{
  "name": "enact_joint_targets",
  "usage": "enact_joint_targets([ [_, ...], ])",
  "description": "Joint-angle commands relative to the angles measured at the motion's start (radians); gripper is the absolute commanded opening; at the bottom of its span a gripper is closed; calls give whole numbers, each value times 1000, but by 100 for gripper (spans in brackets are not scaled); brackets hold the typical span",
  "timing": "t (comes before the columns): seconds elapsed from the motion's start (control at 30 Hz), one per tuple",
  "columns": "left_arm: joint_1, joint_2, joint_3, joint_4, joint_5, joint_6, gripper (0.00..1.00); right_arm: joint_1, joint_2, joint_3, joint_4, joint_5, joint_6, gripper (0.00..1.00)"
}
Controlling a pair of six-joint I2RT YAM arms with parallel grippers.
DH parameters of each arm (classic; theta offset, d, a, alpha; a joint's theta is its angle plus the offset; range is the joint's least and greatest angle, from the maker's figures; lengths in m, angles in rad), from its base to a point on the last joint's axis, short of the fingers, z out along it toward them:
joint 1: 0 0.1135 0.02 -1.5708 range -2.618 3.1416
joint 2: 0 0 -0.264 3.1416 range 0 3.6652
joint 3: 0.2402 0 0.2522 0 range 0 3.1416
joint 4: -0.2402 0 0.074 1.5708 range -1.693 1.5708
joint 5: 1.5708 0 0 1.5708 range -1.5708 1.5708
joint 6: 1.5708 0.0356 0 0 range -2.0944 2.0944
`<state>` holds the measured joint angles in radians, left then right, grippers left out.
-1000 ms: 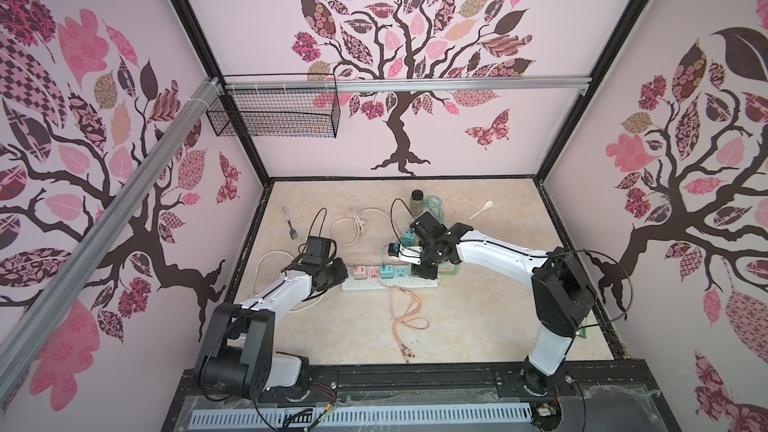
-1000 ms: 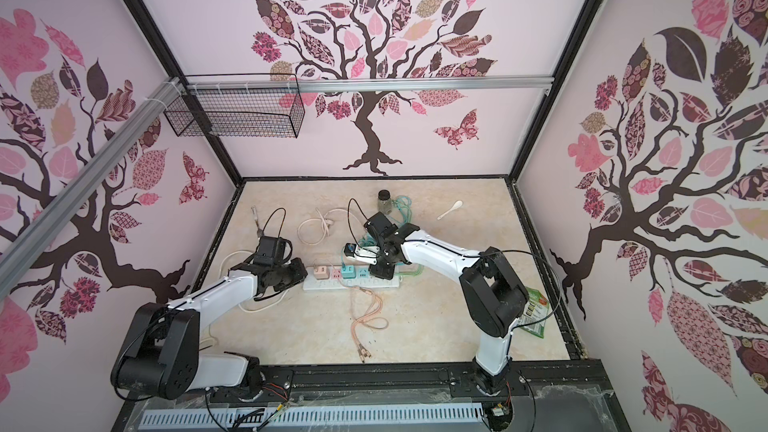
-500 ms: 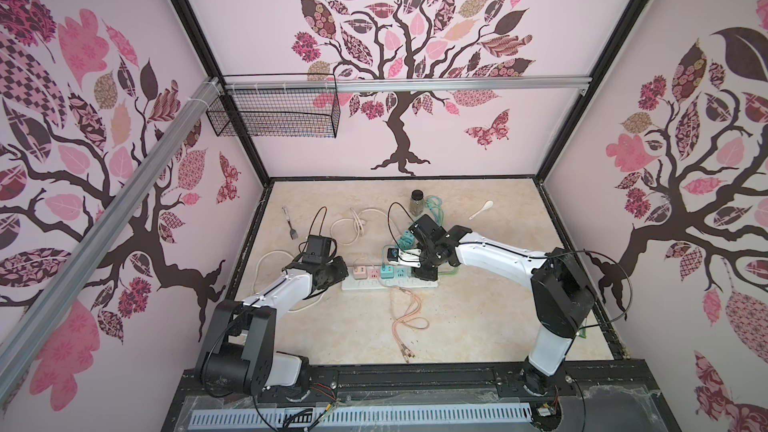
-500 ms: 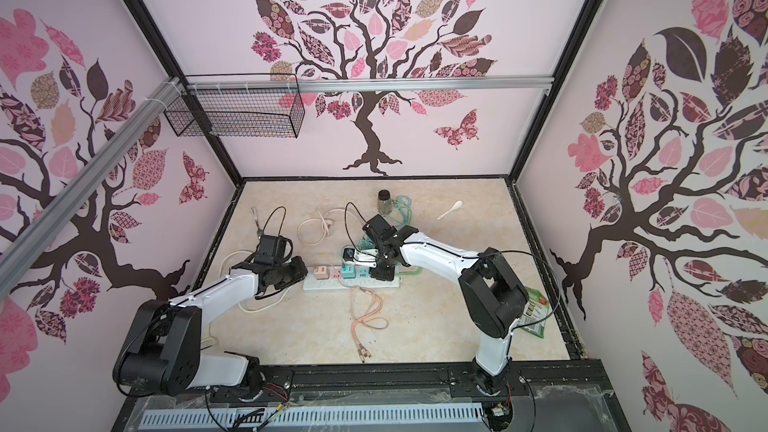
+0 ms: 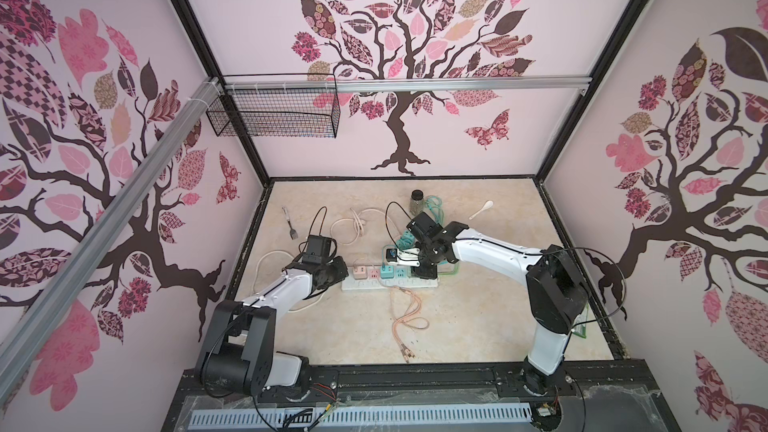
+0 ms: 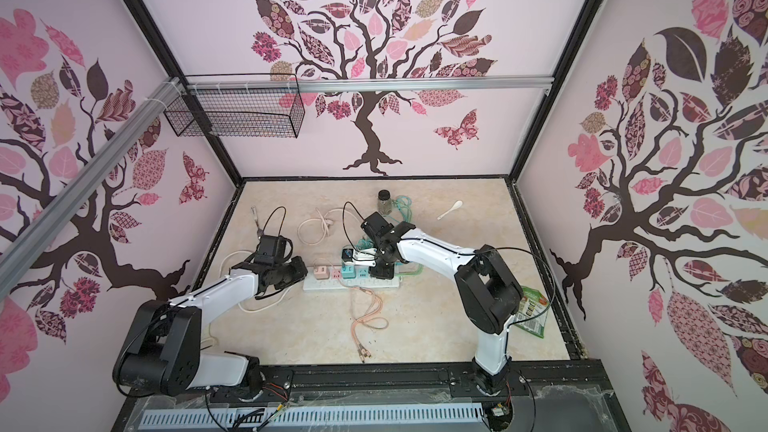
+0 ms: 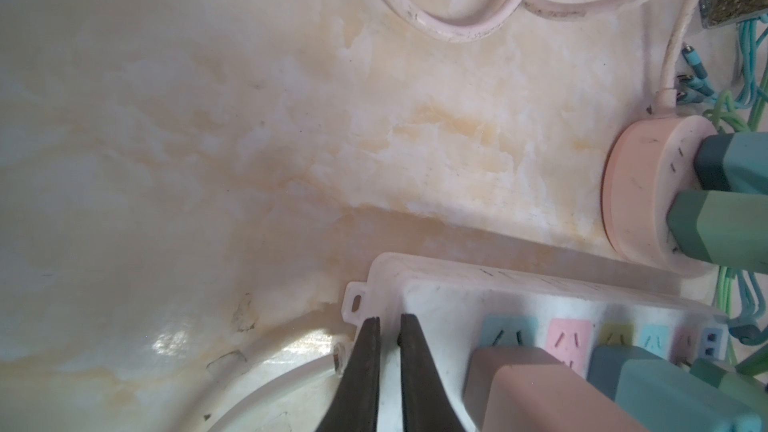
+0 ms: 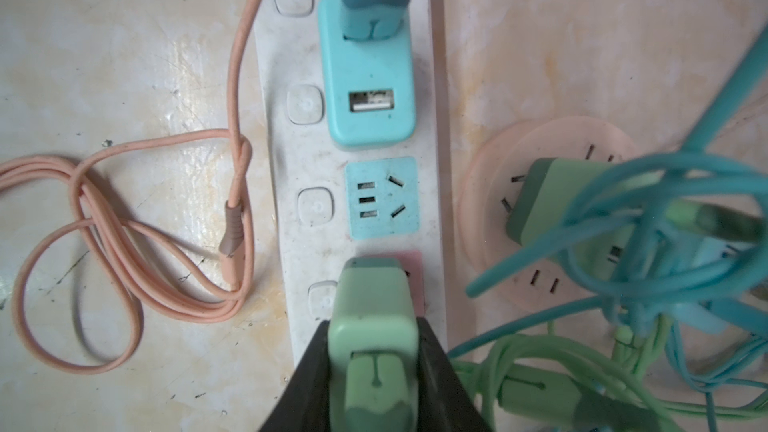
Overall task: Insert the plug
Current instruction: 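Press the green charger cube down into the pink strip socket with the right gripper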
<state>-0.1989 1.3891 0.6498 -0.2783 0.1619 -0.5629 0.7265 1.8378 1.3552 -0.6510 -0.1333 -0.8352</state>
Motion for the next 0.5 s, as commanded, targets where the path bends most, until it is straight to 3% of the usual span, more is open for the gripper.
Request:
enact_joint_targets([
  [0.0,-6,1,-13,-38,16,15,13,-18,69,-2,-112,18,-14,25],
  [0.47,-6,-10,-16,-39,11,21,13,-48,122,17,-96,0,-30,25],
])
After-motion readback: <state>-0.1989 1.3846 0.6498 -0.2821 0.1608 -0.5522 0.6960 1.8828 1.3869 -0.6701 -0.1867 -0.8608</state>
